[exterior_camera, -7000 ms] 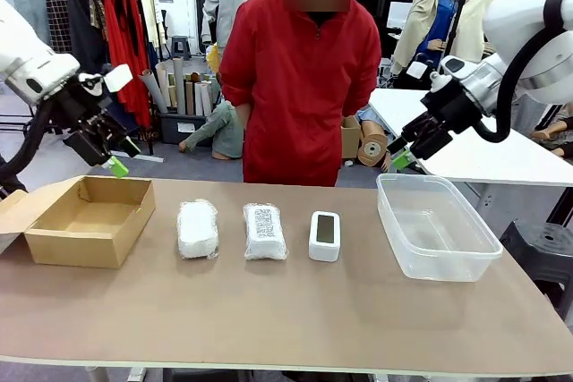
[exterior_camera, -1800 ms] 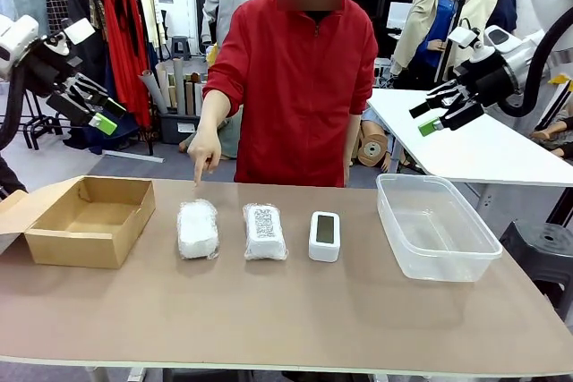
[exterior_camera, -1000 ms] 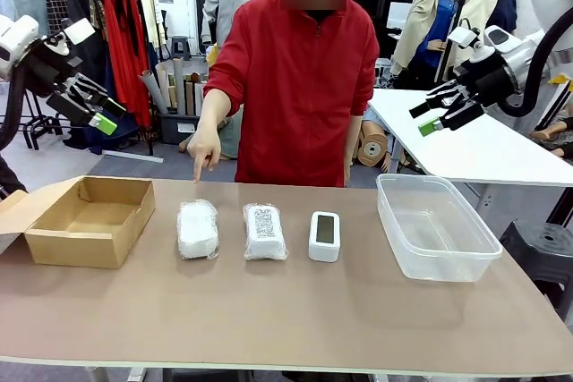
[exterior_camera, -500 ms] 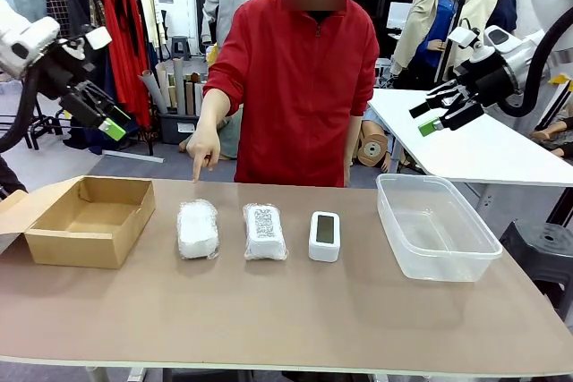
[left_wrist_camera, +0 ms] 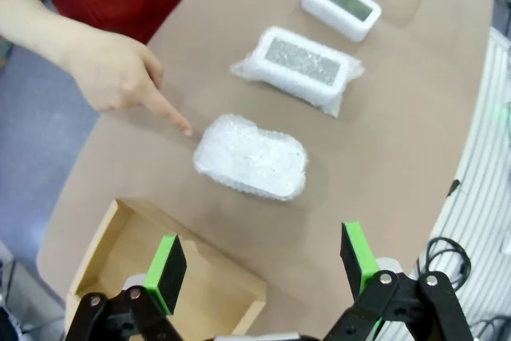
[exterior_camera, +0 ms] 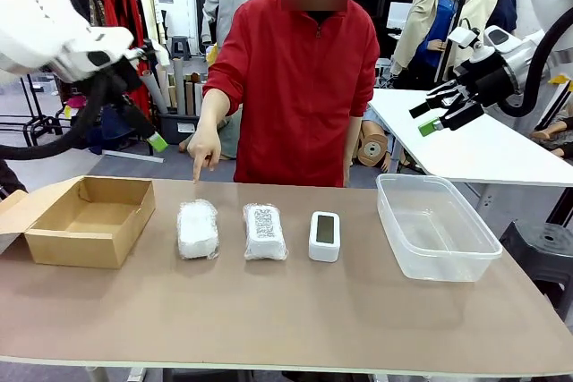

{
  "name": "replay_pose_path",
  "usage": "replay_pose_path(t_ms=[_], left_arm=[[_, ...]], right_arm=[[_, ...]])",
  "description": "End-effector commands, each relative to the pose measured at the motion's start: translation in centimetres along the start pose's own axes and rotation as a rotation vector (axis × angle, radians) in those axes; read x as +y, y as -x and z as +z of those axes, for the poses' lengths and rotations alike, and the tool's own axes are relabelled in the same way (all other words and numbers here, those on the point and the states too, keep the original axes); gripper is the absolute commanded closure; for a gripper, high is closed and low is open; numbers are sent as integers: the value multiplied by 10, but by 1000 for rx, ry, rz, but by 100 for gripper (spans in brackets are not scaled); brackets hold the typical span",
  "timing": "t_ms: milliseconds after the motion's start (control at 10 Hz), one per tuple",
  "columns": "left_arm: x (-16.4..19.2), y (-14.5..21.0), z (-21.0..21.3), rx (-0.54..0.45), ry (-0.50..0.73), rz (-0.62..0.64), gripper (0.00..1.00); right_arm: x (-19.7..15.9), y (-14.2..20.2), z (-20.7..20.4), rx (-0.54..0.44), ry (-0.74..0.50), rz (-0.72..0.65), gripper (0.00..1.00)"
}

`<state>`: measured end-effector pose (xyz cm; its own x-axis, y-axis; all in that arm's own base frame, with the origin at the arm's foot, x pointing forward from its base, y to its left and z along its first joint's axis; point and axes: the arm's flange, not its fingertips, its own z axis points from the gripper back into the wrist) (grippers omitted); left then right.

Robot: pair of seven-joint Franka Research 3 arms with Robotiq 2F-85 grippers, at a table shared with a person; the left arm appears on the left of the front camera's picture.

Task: Separate and place wrapped and unwrapped clocks.
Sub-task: Pick up the Digital clock indicated by the person.

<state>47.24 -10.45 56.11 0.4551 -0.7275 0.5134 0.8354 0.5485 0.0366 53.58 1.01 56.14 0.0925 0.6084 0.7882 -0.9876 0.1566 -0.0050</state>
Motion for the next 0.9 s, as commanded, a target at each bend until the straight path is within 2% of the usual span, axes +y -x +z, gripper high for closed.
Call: replay_pose_path(t_ms=[0, 100, 200, 700, 800], left_arm=[[-19, 1, -12, 55, -36, -17, 0], [-22, 0, -16, 2, 18, -49, 0], [-13, -4, -9, 26, -16, -9, 0], [-14, -1, -10, 17, -8, -9, 0], [-15, -10, -17, 116, -106, 68, 0]], right_arm=[[0, 0, 1, 3, 1, 2, 0], [0, 0, 1, 3, 1, 2, 0], [0, 0, 1, 3, 1, 2, 0], [0, 0, 1, 3, 1, 2, 0], [0, 0, 1, 3, 1, 2, 0]])
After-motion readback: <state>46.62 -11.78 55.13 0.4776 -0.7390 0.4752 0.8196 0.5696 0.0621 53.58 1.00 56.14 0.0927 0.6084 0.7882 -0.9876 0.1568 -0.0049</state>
